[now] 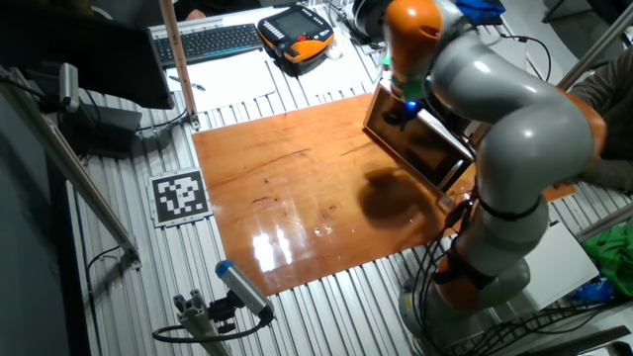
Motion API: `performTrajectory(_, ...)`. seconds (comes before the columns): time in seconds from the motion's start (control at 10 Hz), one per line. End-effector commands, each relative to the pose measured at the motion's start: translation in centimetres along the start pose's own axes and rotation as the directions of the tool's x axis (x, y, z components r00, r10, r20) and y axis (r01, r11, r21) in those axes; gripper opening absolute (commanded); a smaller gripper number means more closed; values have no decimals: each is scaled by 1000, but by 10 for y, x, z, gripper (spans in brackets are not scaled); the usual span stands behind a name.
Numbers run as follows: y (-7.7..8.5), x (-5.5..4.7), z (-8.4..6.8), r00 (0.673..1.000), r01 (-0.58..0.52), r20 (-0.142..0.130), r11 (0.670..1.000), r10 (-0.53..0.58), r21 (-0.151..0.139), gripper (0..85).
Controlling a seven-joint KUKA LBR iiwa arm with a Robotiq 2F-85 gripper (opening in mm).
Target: Close the microwave door
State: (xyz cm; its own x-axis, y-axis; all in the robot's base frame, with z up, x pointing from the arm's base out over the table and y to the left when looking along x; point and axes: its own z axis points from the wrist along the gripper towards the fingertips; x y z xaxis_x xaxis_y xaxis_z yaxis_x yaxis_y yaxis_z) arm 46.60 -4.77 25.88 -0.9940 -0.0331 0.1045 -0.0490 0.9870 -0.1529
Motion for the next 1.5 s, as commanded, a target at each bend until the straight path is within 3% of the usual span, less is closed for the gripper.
performTrajectory(0.0, -43, 32, 16, 1000, 11, 7, 1000, -11, 3, 0)
performTrajectory(0.3, -78, 44, 31, 998, 62, 9, 996, -62, 62, 0)
performTrajectory(0.6, -112, 43, 24, 994, 111, 1, 992, -111, 54, 0)
performTrajectory(0.8, -126, 36, 24, 991, 130, 11, 990, -130, 55, 0)
performTrajectory(1.1, -147, 12, 25, 984, 173, 23, 983, -175, 63, 0)
performTrajectory(1.4, -157, -4, 26, 982, 186, 27, 980, -188, 66, 0)
